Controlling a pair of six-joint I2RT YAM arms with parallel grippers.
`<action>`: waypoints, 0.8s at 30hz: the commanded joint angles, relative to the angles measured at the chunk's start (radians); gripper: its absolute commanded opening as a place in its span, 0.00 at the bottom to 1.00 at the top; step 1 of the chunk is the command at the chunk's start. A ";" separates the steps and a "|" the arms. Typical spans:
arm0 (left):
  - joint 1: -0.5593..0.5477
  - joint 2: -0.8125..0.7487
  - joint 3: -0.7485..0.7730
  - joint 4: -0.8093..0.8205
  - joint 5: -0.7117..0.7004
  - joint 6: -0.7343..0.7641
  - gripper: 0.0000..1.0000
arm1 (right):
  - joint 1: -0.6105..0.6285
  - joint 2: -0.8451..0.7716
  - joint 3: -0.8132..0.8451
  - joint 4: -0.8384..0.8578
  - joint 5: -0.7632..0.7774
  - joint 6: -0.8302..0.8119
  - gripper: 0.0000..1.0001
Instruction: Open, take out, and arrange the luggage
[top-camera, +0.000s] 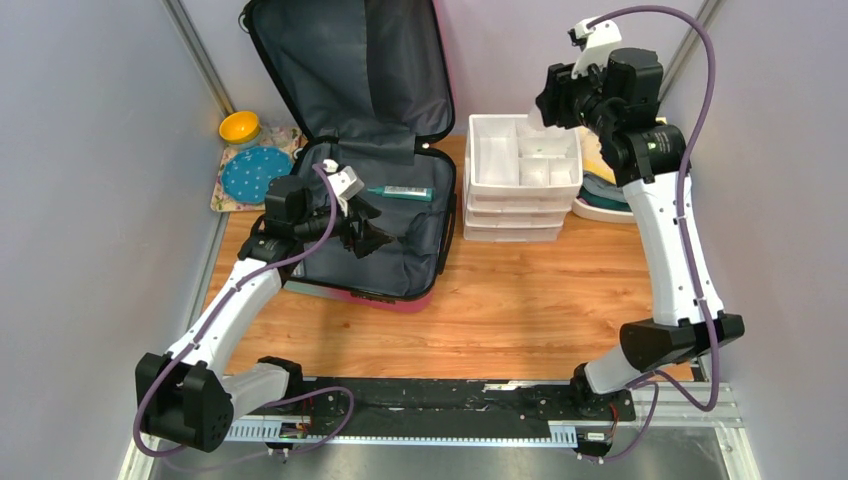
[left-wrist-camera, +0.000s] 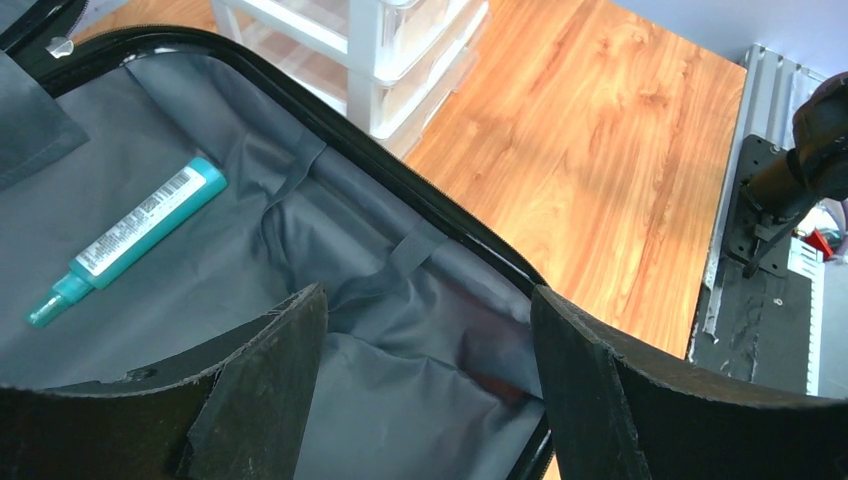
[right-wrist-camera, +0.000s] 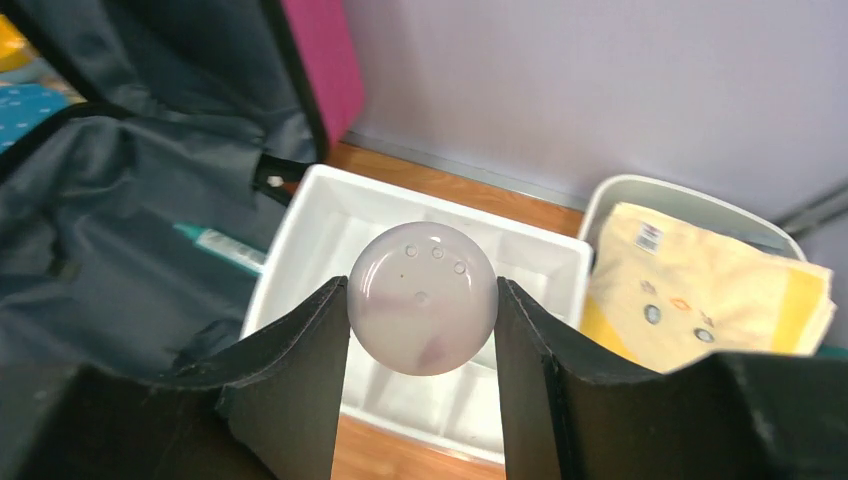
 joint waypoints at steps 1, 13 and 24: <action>0.000 -0.005 0.010 0.030 0.004 0.005 0.82 | -0.059 0.056 0.045 -0.002 0.086 -0.036 0.00; 0.002 -0.009 0.014 -0.004 -0.033 0.054 0.83 | -0.152 0.190 0.103 0.062 0.077 -0.078 0.00; 0.014 -0.003 0.020 -0.039 -0.055 0.063 0.84 | -0.172 0.264 0.089 0.092 0.043 -0.052 0.00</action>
